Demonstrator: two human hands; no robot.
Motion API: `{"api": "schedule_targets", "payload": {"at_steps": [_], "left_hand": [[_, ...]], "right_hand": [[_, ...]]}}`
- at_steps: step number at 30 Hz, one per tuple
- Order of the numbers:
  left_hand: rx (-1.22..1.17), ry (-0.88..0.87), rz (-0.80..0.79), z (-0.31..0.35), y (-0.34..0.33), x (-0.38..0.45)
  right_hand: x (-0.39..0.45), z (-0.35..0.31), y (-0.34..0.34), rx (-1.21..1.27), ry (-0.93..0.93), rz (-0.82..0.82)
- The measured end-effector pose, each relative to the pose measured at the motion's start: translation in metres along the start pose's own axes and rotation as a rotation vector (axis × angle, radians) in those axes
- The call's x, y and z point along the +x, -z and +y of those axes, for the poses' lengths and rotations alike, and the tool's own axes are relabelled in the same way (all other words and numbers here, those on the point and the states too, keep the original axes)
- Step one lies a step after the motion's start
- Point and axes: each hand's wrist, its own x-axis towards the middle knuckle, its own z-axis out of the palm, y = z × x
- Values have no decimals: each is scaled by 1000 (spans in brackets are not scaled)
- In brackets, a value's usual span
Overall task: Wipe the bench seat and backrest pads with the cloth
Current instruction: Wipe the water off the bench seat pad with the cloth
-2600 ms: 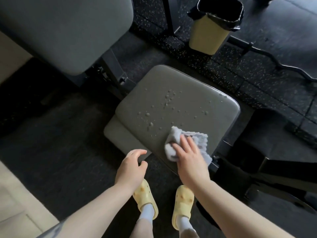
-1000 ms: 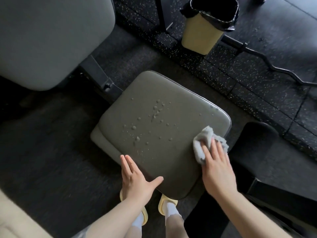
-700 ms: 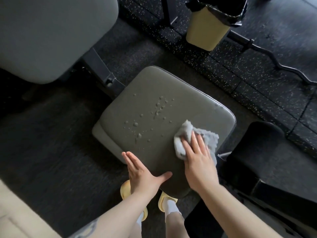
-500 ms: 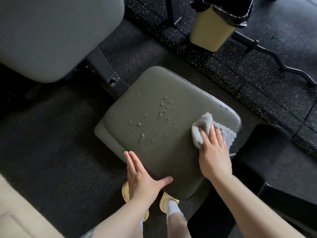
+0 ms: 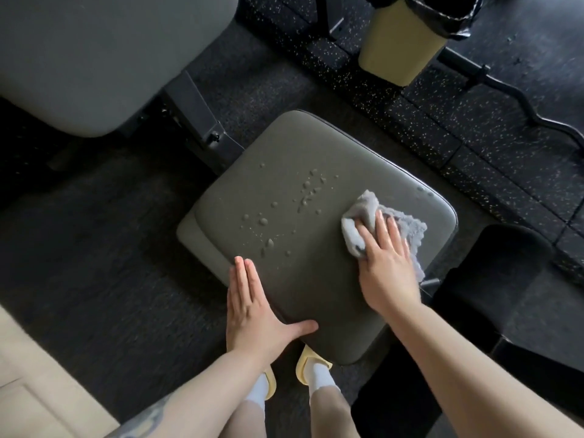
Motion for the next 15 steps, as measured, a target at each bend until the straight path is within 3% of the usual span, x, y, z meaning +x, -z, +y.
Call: {"api": "schedule_targets", "payload": {"at_steps": [2,5,7,11,15], "left_hand": [[11,-14,14,0,-1,0],[-3,-19,24,0,-2,0],[-26,-4,23,2,-1,0],[30,-32,24,2,-1,-1],[153,-94,19,-3,-8,-9]], "right_hand": [[-2,-26,-8,34,-36,5],[-55,-23,-23,-47,254,-92],[-78,7,-18,-93,354,-153],[-43,42,4,-121,201,-92],[3,4,2,-29,-33,-33]]}}
